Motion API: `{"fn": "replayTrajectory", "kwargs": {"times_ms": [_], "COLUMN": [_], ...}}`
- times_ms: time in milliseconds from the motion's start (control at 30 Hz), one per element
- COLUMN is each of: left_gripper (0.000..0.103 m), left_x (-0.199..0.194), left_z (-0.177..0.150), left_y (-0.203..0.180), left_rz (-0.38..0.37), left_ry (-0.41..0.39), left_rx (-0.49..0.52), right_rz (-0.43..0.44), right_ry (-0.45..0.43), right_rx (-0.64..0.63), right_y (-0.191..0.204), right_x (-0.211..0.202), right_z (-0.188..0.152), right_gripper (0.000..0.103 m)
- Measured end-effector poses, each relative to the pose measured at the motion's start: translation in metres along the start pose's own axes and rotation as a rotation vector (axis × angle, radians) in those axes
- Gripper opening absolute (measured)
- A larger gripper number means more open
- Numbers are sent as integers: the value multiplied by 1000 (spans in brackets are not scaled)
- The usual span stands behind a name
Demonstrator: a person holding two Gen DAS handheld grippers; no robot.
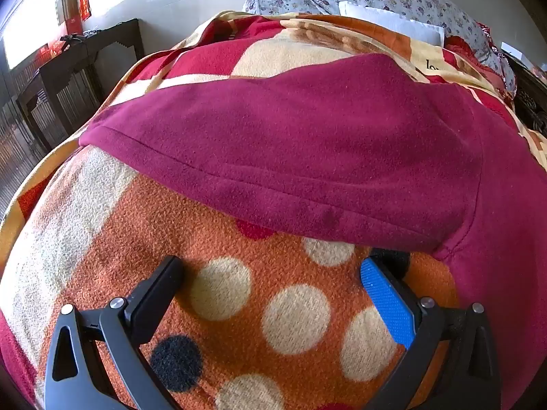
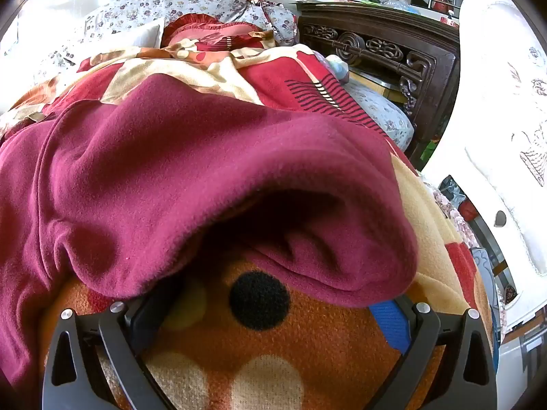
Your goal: Fold small clothes
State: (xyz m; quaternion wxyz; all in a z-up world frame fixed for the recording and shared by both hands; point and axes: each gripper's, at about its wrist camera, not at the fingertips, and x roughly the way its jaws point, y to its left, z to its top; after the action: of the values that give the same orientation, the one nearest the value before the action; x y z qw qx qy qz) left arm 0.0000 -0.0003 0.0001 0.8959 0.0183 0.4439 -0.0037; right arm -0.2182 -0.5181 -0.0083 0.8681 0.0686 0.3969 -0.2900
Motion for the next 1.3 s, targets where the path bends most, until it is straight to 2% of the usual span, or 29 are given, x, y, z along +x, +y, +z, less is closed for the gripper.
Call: {"fn": "replayTrajectory", "kwargs": {"times_ms": [600, 700, 800, 900, 1133, 1300], "left_gripper": [103, 103, 103, 103, 103, 103], "left_x": [-4, -15, -34, -52, -91, -117], "left_z": [0, -4, -13, -20, -34, -41], "left_y": [-1, 1, 0, -7, -30, -54], "left_rz": [-11, -20, -42, -39, -74, -102], "left_ry": [14, 8, -23, -57, -114, -148], "left_rx": [11, 7, -15, 5, 53, 92], "right_rz": [-1, -3, -10, -11, 67, 157], "right_ry": [-1, -1, 9, 34, 13, -80], "right_rx": [1, -1, -6, -7, 26, 42], "right_y": [4, 5, 8, 8, 6, 20], "right_x": [-2, -2, 0, 0, -56, -123], "right_z": [0, -1, 2, 6, -17, -33], "right_gripper": [103, 103, 103, 103, 103, 103]}}
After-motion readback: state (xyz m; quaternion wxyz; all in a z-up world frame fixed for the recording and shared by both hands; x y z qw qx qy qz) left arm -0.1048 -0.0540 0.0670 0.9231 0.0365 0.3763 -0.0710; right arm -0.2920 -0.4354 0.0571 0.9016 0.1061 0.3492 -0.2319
